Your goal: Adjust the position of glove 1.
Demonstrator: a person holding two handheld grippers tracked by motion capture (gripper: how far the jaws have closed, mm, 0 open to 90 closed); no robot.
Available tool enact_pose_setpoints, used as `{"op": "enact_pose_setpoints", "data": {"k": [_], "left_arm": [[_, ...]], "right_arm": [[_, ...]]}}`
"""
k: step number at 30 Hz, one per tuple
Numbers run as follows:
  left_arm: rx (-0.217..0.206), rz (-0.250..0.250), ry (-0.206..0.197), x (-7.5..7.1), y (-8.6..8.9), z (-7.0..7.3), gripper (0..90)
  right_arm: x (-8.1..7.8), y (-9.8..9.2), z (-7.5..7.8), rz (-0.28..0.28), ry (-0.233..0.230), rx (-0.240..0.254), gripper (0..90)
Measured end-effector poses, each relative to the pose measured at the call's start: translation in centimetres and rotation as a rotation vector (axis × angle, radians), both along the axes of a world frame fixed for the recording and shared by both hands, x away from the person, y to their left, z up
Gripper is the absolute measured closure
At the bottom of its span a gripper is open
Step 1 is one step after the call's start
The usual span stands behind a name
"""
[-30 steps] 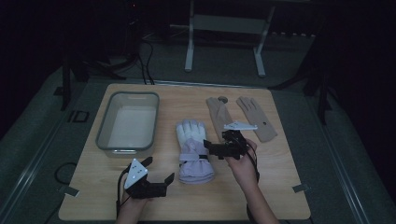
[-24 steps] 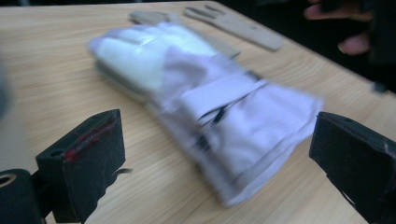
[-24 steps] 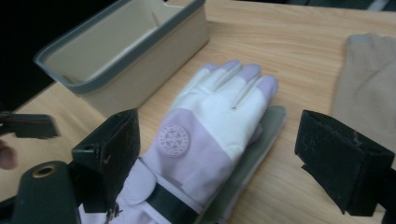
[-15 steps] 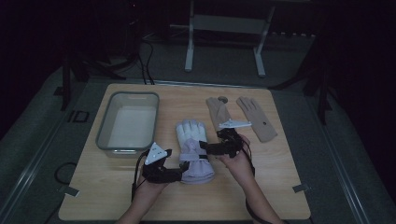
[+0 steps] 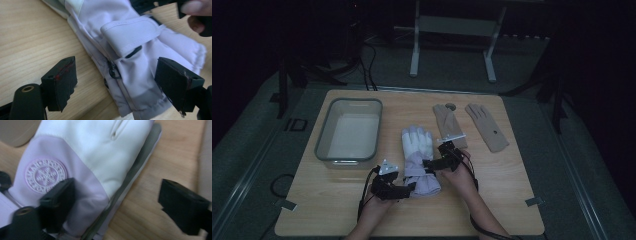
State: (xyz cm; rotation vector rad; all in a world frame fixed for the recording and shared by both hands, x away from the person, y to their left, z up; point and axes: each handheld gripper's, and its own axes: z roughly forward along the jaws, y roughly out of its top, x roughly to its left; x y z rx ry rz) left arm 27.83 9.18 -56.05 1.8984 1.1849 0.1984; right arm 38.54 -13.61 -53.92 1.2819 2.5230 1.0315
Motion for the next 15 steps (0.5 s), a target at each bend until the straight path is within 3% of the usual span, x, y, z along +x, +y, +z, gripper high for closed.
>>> {"op": "enact_pose_setpoints", "data": {"k": [4, 8, 11, 15], "left_arm": [[-0.038, -0.007, 0.045, 0.5, 0.4, -0.8, 18.5], [-0.052, -0.031, 0.066, 0.8, 0.5, -1.1, 21.1], [-0.078, -0.06, 0.085, 0.8, 0.5, -1.1, 31.5], [-0.109, -0.082, 0.119, 0.8, 0.5, -1.1, 48.4]], "right_arm": [[0.3, -0.4, -0.6, 0.002, 0.061, 0.049, 14.5], [0.7, -0.7, -1.1, 0.055, 0.165, 0.158, 44.1], [0.5, -0.5, -1.0, 0.064, 0.166, 0.157, 56.9], [-0.1, -0.2, -0.6, 0.062, 0.117, 0.122, 68.1]]}}
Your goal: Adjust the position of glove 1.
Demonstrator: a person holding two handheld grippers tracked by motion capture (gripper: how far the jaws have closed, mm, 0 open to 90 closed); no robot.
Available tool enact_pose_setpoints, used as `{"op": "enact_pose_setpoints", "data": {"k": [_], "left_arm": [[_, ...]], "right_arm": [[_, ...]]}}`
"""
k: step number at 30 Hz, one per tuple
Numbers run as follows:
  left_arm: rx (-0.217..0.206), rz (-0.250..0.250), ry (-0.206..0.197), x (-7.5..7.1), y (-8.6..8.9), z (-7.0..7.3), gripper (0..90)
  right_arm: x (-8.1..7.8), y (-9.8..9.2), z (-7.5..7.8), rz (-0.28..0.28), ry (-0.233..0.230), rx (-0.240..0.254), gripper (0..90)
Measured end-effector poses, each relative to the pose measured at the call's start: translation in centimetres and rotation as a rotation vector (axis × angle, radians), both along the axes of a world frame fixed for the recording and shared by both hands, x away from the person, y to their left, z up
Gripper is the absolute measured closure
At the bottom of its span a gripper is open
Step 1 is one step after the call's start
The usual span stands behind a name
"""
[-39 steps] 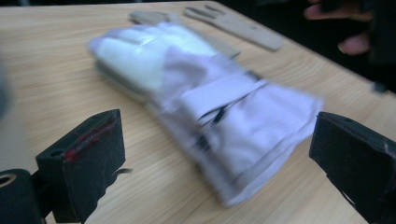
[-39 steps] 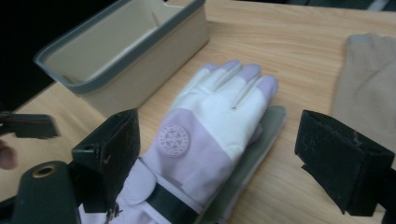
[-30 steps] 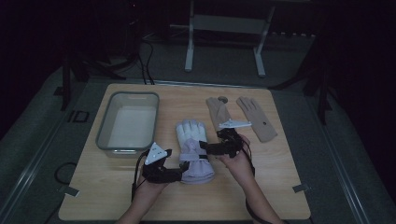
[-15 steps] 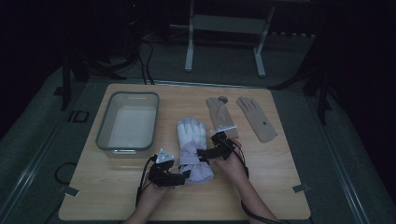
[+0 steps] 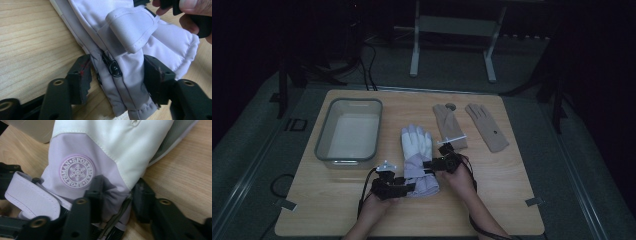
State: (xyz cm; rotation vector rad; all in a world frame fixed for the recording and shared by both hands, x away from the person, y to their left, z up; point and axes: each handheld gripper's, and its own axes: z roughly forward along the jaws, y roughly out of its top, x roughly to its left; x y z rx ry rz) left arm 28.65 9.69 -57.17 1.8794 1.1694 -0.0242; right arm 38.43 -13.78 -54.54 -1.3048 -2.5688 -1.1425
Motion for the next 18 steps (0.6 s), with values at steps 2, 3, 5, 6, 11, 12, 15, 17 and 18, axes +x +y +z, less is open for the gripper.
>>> {"op": "enact_pose_setpoints", "data": {"k": [2, 3, 5, 6, 11, 12, 15, 17, 18], "left_arm": [[-0.01, -0.003, 0.011, 0.0, 0.0, 0.1, 51.2], [-0.013, -0.003, 0.015, -0.1, 0.0, 0.1, 60.6], [-0.017, 0.005, 0.019, -0.1, 0.0, 0.3, 67.7], [-0.02, 0.01, 0.017, -0.2, 0.0, 0.3, 69.9], [-0.027, 0.012, 0.02, -0.1, 0.1, 0.5, 74.4], [-0.03, 0.013, 0.02, -0.1, 0.1, 0.6, 75.1], [-0.034, 0.019, 0.008, 0.0, 0.3, 0.9, 75.9], [-0.035, 0.013, 0.003, 0.1, 0.5, 1.2, 76.0], [-0.038, 0.015, -0.002, 0.2, 0.5, 1.4, 76.0]], "right_arm": [[-0.2, 0.1, 0.0, -0.007, -0.011, -0.001, 70.2], [-0.4, 0.1, 0.1, -0.021, -0.026, 0.006, 73.7], [-0.6, 0.1, 0.1, -0.039, -0.032, 0.018, 75.4], [-0.7, 0.1, 0.2, -0.045, -0.037, 0.014, 76.2], [-1.1, 0.4, 0.8, -0.055, -0.062, 0.007, 78.4], [-1.1, 0.5, 1.0, -0.054, -0.07, 0.001, 78.6], [-1.2, 0.4, 1.5, -0.064, -0.08, 0.019, 79.0], [-1.2, 0.4, 1.9, -0.07, -0.083, 0.03, 79.1], [-1.3, 0.4, 2.1, -0.069, -0.09, 0.027, 79.1]]}}
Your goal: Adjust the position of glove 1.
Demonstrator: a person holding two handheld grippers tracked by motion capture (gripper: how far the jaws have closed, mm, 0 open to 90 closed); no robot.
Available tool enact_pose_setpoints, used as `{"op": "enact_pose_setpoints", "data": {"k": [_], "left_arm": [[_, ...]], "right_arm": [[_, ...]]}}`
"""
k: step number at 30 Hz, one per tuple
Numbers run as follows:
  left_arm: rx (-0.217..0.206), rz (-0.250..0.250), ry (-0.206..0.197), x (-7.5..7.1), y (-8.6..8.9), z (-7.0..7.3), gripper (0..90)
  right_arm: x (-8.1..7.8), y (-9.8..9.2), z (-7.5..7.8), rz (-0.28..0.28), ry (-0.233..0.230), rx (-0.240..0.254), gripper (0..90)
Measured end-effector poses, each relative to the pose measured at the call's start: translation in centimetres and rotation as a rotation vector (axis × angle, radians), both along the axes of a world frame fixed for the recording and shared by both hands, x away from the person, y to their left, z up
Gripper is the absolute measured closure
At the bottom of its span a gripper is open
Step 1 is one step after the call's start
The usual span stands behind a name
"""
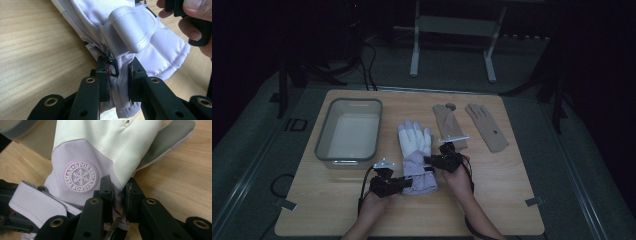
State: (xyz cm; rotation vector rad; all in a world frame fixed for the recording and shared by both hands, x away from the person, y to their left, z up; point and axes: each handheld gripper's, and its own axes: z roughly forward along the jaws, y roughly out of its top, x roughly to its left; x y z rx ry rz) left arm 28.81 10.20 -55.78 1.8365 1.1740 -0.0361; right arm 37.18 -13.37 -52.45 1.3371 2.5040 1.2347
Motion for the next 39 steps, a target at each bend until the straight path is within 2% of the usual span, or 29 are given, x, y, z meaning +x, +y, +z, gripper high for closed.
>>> {"op": "enact_pose_setpoints", "data": {"k": [3, 16, 17, 20, 26, 39], "left_arm": [[-0.014, 0.001, -0.007, 0.1, 0.3, 0.6, 76.0], [0.019, -0.017, -0.067, 0.6, 1.2, 4.6, 75.8], [0.014, -0.017, -0.07, 0.7, 1.5, 5.2, 75.8], [0.023, -0.02, -0.077, 0.8, 1.9, 5.7, 75.8], [0.028, -0.013, -0.088, 1.0, 3.2, 7.1, 75.8], [0.033, 0.027, -0.112, 1.5, 6.8, 9.5, 75.8]], "right_arm": [[-0.1, 0.1, 0.6, 0.001, -0.02, 0.001, 79.0], [-0.1, 0.5, 4.2, -0.001, -0.078, 0.041, 79.0], [0.0, 0.7, 4.9, 0.005, -0.09, 0.047, 78.9], [0.1, 1.2, 5.7, 0.011, -0.104, 0.048, 78.9], [0.4, 2.1, 6.8, 0.023, -0.115, 0.055, 78.9], [1.4, 6.0, 9.6, 0.062, -0.154, 0.054, 78.9]]}}
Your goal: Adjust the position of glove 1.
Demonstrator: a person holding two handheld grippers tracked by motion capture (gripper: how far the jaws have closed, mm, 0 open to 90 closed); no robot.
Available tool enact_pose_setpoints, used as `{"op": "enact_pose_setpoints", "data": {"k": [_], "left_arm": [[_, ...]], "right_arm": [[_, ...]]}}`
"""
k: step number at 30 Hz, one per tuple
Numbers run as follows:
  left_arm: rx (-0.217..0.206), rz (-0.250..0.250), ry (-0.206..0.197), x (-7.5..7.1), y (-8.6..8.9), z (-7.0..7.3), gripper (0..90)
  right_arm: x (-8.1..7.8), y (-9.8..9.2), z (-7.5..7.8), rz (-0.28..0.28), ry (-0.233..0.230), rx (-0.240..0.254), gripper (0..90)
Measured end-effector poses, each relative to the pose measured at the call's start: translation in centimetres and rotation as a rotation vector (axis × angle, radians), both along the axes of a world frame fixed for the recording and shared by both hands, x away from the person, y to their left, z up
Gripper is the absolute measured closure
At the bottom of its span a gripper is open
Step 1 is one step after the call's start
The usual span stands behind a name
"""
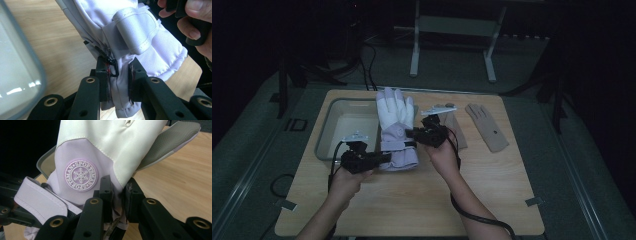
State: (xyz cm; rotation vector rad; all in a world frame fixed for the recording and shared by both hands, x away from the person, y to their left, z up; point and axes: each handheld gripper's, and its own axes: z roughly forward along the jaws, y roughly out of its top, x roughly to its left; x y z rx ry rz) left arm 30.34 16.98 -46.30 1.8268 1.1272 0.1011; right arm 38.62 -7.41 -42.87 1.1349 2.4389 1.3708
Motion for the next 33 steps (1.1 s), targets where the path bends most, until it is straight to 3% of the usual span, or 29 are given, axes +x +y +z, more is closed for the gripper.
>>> {"op": "enact_pose_setpoints", "data": {"k": [15, 23, 33], "left_arm": [[0.031, 0.082, -0.008, 0.2, 5.8, 1.6, 75.7], [0.088, 0.129, 0.005, 1.1, 9.4, 2.7, 75.6], [0.09, 0.179, 0.049, 2.6, 12.2, 0.7, 75.7]], "right_arm": [[1.7, 6.3, 1.3, 0.057, -0.015, 0.01, 79.0], [3.4, 11.0, 1.6, 0.083, -0.007, 0.014, 78.9], [5.3, 15.0, 0.1, 0.095, 0.009, -0.034, 79.0]]}}
